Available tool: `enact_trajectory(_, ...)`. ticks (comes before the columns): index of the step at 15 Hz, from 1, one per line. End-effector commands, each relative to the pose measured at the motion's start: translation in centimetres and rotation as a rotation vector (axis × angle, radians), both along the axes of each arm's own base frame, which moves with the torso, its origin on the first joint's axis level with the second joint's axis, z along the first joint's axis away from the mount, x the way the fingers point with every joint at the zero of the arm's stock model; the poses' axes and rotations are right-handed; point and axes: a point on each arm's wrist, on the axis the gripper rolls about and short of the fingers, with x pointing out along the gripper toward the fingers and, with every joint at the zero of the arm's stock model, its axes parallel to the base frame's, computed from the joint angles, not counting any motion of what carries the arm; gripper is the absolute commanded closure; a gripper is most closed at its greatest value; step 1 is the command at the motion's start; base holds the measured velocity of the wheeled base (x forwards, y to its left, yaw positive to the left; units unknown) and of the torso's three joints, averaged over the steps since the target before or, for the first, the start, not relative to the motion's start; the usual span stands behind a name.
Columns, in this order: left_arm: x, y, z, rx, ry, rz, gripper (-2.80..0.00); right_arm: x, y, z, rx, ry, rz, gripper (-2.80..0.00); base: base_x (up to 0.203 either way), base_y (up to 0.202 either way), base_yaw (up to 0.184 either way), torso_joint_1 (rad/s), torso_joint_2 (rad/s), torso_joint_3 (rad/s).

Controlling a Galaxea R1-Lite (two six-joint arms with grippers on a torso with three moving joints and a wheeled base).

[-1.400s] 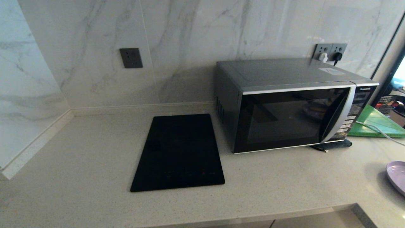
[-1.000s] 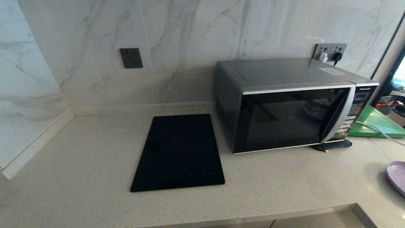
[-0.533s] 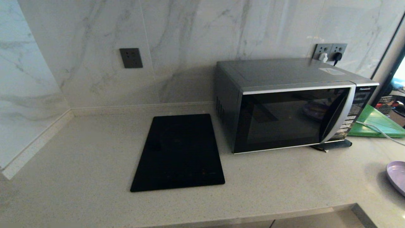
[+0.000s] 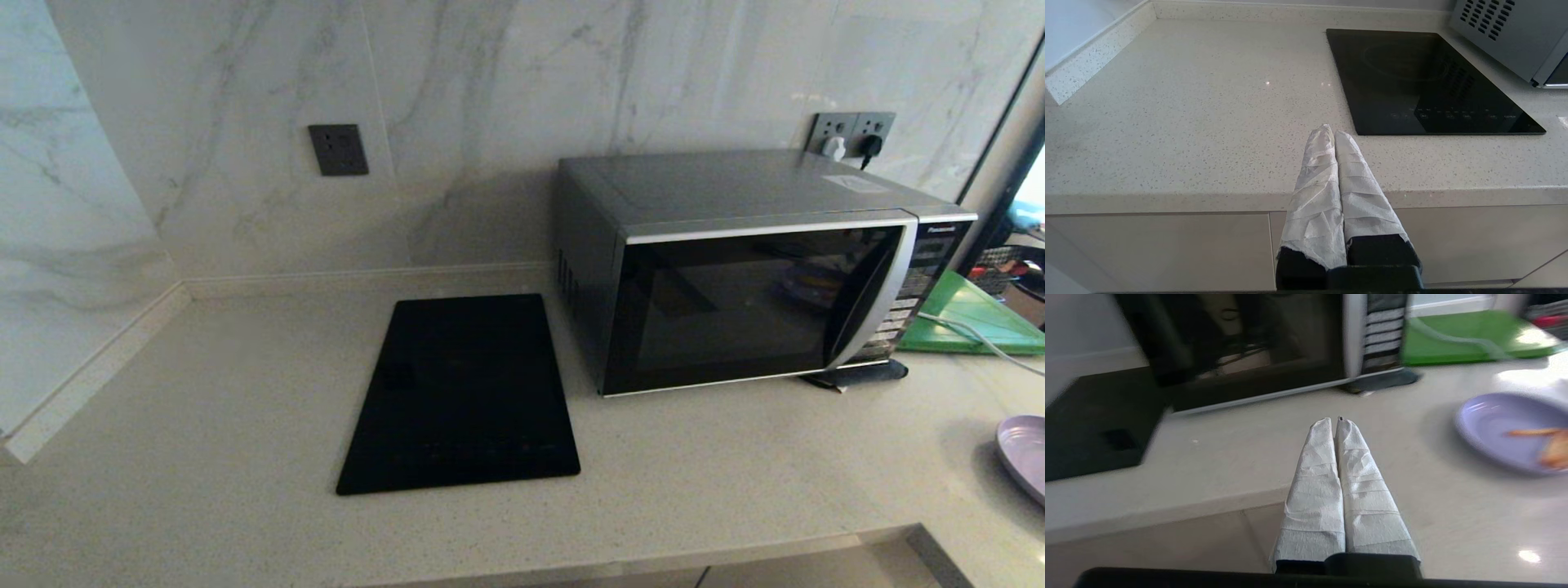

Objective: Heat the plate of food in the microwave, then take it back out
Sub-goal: Open the microwave oven

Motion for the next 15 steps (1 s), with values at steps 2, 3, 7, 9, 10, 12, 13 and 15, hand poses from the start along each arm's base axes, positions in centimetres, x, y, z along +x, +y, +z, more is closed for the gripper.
enact_trajectory(2, 0.0, 0.0, 0.0, -0.001, 0.000, 0.001, 0.00, 3.1, -0.2, 5.0, -0.056, 0.117, -0.105, 0.00, 0.000, 0.000, 0.000, 0.000, 0.00, 0.000)
enact_trajectory(3, 0.0, 0.0, 0.0, -0.001, 0.001, 0.001, 0.00, 3.8, -0.3, 6.5, -0.073, 0.122, -0.132, 0.00, 0.000, 0.000, 0.000, 0.000, 0.00, 0.000)
enact_trajectory(7, 0.0, 0.0, 0.0, -0.001, 0.001, 0.001, 0.00, 6.2, -0.4, 9.1, -0.094, 0.167, -0.182, 0.00, 0.000, 0.000, 0.000, 0.000, 0.00, 0.000)
enact_trajectory(9, 0.0, 0.0, 0.0, -0.001, 0.001, 0.001, 0.00, 7.0, -0.4, 8.8, -0.100, 0.209, -0.190, 0.00, 0.000, 0.000, 0.000, 0.000, 0.00, 0.000)
enact_trajectory(10, 0.0, 0.0, 0.0, -0.001, 0.001, 0.001, 0.00, 7.3, -0.4, 8.8, -0.101, 0.220, -0.190, 0.00, 0.000, 0.000, 0.000, 0.000, 0.00, 0.000)
enact_trajectory(12, 0.0, 0.0, 0.0, -0.001, 0.001, 0.001, 0.00, 7.9, -0.4, 9.2, -0.102, 0.230, -0.192, 0.00, 0.000, 0.000, 0.000, 0.000, 0.00, 0.000)
enact_trajectory(13, 0.0, 0.0, 0.0, -0.001, 0.000, 0.001, 0.00, 8.2, -0.4, 9.5, -0.102, 0.231, -0.196, 0.00, 0.000, 0.000, 0.000, 0.000, 0.00, 0.000)
enact_trajectory(15, 0.0, 0.0, 0.0, -0.001, 0.001, 0.001, 0.00, 8.6, -0.5, 9.9, -0.104, 0.239, -0.214, 0.00, 0.000, 0.000, 0.000, 0.000, 0.00, 0.000)
